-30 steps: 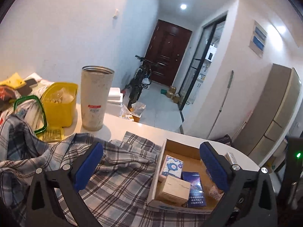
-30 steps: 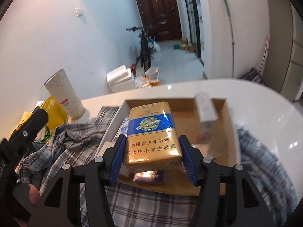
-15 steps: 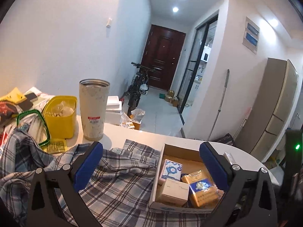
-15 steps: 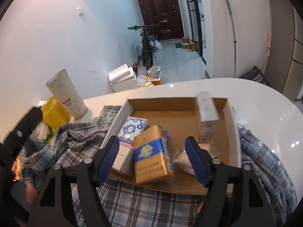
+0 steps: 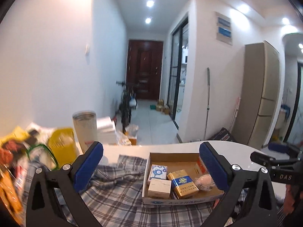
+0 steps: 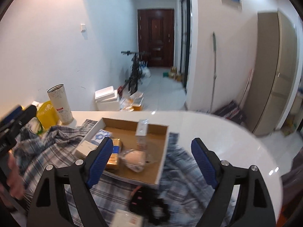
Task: Organize objects
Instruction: 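Withdraw both grippers from the box toward the remaining items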
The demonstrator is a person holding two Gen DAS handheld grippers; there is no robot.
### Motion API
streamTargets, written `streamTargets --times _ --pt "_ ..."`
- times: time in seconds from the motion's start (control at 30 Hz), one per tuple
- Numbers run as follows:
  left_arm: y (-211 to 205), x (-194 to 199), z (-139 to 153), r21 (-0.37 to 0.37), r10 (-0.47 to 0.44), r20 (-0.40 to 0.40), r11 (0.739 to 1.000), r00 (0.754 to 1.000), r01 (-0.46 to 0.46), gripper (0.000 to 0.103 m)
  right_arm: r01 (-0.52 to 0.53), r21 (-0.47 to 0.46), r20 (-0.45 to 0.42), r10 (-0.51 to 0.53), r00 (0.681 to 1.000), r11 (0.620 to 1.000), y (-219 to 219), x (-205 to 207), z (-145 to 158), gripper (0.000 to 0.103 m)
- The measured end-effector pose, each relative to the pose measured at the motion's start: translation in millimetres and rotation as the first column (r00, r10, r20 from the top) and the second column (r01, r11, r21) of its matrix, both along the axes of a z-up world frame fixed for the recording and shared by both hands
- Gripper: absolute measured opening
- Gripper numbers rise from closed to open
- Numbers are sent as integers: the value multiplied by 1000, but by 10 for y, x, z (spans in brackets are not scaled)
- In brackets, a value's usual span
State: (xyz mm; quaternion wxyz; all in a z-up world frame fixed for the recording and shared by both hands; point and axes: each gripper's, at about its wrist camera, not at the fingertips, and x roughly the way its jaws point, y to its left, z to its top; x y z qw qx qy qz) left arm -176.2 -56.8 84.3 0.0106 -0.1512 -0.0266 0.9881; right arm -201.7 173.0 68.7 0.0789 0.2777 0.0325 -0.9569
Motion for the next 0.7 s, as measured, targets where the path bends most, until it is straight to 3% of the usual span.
streamTargets --times 0.33,0.5,0.6,0.7 --pt "203 541 145 81 -36 -23 996 999 38 103 -37 -65 -62 33 998 997 151 402 84 84" --pt "246 714 -45 109 -63 4 992 998 62 103 -70 -183 -42 63 997 981 302 564 -88 84" --pt "253 677 -206 109 -39 10 993 999 38 103 -50 -136 -59 42 997 989 296 565 -226 86" --pt "285 479 -420 100 -14 92 995 996 5 103 -88 -122 5 89 996 989 265 393 -398 86"
